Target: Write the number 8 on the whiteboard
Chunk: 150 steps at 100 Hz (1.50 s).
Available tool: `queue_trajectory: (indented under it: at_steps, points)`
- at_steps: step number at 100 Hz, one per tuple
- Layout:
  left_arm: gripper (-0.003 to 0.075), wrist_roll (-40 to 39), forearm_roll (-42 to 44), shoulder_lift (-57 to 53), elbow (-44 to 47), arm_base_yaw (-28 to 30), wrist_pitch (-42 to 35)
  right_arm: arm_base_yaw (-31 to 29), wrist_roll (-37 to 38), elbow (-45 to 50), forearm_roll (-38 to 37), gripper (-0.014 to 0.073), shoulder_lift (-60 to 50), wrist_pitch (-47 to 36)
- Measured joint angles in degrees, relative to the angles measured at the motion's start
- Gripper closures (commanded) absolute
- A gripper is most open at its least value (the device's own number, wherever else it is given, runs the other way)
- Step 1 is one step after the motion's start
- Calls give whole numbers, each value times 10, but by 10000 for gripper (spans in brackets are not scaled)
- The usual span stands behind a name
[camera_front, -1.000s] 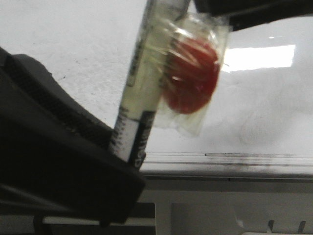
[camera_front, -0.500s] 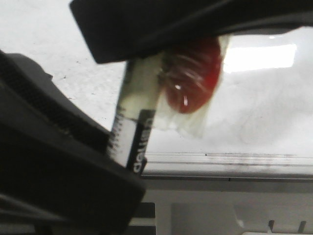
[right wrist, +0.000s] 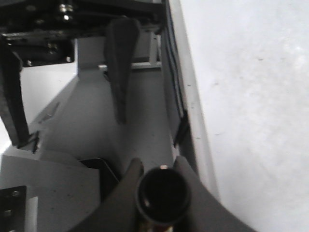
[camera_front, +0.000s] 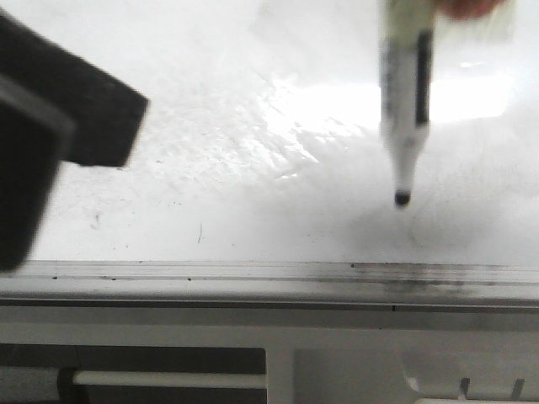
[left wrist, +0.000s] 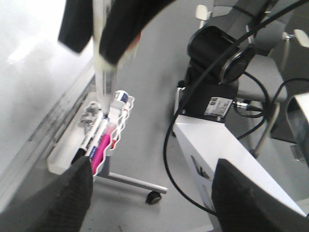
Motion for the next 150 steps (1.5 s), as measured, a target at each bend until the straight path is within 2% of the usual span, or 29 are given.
queue_trajectory:
  at_steps: [8,19,31,39,51,78,93,112,150]
  points:
    - [389,-68,49,-42,0,0,-44,4,43,-25,-57,631,-19,-22]
    - [463,-135,87,-97,0,0,-96,10,92,6,-132,631,-75,-132]
    - [537,-155,93,-136,0,0,-135,12,112,117,-202,631,-140,-308]
    - [615,-157,93,-146,0,0,-145,12,116,184,-232,637,-160,-430]
    - [740,-159,93,-147,0,0,-147,12,118,243,-242,637,-160,-535]
    - [741,-161,95,-147,0,0,-161,12,120,255,-246,637,-100,-615]
    - [741,-162,95,-147,0,0,-162,1,120,255,-202,637,-67,-665]
    - [741,-163,95,-147,0,0,-156,-21,120,256,-180,637,-39,-668]
    - [741,-163,96,-147,0,0,-145,1,132,252,-179,638,0,-667]
